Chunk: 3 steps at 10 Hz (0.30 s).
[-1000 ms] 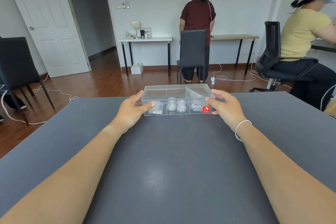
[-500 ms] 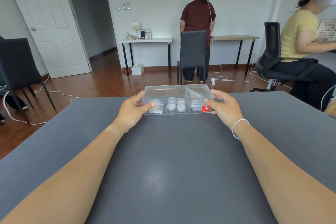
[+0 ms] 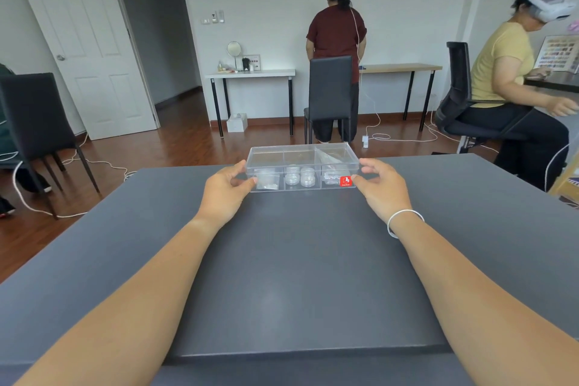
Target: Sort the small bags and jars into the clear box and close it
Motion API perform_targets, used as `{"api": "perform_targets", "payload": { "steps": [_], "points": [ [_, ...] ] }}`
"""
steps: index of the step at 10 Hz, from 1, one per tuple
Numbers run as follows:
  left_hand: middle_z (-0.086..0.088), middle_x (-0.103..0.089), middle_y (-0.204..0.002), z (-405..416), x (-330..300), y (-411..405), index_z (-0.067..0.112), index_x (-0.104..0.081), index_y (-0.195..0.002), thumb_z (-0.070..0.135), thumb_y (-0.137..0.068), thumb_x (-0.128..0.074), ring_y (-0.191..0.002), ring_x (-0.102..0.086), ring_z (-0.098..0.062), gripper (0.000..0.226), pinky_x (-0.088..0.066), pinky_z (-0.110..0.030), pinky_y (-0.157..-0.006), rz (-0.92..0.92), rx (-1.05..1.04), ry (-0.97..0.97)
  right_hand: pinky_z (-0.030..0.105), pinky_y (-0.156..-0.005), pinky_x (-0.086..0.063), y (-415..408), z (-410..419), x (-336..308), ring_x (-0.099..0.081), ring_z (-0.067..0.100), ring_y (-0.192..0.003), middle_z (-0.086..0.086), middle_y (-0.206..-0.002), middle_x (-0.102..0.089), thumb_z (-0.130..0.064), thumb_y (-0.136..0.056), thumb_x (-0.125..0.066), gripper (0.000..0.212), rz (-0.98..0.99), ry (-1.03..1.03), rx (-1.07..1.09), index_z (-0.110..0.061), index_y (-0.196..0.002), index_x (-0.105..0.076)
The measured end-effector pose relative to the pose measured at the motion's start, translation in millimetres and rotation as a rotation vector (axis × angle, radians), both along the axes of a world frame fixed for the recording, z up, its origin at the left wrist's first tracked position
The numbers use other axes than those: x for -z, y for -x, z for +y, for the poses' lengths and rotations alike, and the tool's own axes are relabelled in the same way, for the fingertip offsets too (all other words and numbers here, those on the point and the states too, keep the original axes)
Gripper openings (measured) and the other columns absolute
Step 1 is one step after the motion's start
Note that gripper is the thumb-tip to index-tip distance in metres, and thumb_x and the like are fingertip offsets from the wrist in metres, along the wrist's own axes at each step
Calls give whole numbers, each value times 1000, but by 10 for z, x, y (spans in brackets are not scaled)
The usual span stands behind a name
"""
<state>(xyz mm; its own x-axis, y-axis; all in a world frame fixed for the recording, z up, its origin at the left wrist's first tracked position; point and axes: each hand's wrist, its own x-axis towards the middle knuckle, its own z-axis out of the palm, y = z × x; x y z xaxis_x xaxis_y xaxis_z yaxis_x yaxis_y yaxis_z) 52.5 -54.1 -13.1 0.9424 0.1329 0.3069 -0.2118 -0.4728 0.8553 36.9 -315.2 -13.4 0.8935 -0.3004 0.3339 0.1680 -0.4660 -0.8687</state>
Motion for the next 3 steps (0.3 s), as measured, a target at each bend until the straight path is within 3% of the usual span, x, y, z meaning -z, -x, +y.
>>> {"api": "perform_targets", "payload": {
  "steps": [1, 3],
  "points": [
    [-4, -60, -124, 5, 16, 63, 16, -48, -132, 28, -85, -62, -91, -59, -16, 50, -44, -27, -93, -13, -8, -44, 26, -78, -43, 76, -5, 21, -54, 14, -85, 0, -117, -59, -22, -83, -62, 35, -1, 57, -9, -22, -118, -56],
    [1, -58, -128, -14, 29, 199, 14, -51, -130, 27, -86, -59, -95, -52, -8, 46, -34, -18, -89, -56, -39, -140, 25, -81, -40, 232, 20, 50, -51, 13, -89, 1, -119, -57, -25, -85, -59, 27, 16, 190, -77, -23, -112, -61]
  ]
}}
